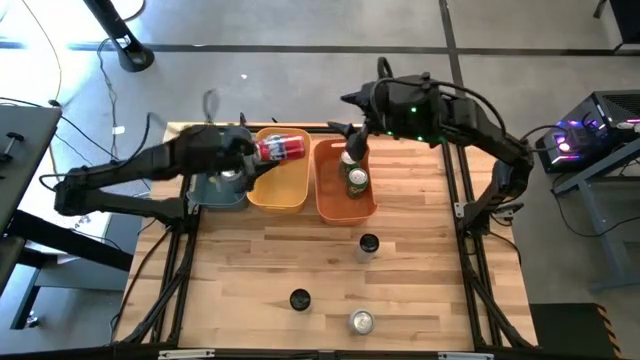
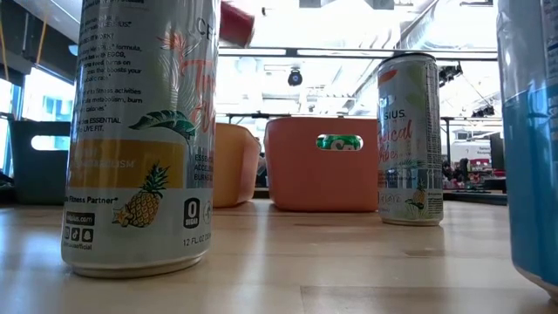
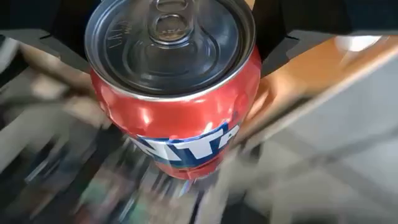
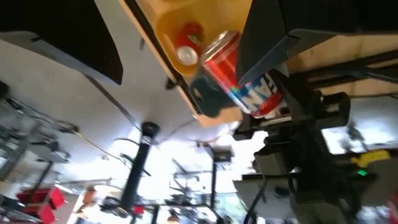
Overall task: Sort soda cans
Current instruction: Put the orange soda can into the yellow bin
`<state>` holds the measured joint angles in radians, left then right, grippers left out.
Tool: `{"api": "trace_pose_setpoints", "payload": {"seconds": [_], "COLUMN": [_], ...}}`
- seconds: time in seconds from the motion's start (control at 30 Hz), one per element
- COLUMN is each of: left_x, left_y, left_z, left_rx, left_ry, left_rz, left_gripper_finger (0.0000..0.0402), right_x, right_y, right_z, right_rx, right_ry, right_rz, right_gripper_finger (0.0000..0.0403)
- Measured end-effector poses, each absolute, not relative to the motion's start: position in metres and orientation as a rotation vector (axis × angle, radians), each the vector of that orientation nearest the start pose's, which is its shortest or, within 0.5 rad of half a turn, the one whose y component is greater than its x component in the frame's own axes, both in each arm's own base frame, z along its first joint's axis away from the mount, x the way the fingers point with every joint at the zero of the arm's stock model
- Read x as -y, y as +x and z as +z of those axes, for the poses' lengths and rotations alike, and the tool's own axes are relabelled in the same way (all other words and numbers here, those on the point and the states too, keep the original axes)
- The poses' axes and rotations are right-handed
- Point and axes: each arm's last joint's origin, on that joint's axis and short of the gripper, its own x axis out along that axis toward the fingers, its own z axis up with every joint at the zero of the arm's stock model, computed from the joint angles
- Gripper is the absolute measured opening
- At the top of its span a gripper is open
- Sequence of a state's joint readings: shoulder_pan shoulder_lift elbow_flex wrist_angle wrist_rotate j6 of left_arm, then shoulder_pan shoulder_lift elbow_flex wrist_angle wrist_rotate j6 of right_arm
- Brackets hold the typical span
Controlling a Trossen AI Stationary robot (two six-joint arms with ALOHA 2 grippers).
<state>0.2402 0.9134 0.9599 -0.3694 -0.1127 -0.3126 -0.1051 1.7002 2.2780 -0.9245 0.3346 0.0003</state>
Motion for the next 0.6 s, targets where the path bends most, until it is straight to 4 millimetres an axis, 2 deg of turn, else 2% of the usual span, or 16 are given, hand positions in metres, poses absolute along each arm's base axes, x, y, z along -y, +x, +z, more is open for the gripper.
{"api": "trace_pose_setpoints", "payload": {"seconds": [0.17,0.3,0.4,0.6], "left_x": [-0.065,-0.076,-0.086,-0.112], "left_y": [0.207,0.231,0.245,0.264], "left_z": [0.365,0.354,0.336,0.283], "left_rx": [-0.656,-0.955,-1.128,-1.409], "left_ry": [-0.348,-0.33,-0.34,-0.355], "left_rz": [0.496,0.527,0.552,0.566], "left_gripper_finger": [0.0281,0.0281,0.0281,0.0281], "right_x": [0.043,0.043,0.043,0.043], "right_y": [0.308,0.309,0.311,0.311], "right_z": [0.515,0.51,0.505,0.502], "right_rx": [-0.384,-0.425,-0.46,-0.484], "right_ry": [-0.028,-0.031,-0.019,-0.015], "right_rz": [-0.474,-0.473,-0.475,-0.475], "right_gripper_finger": [0.0306,0.0307,0.0307,0.0307]}}
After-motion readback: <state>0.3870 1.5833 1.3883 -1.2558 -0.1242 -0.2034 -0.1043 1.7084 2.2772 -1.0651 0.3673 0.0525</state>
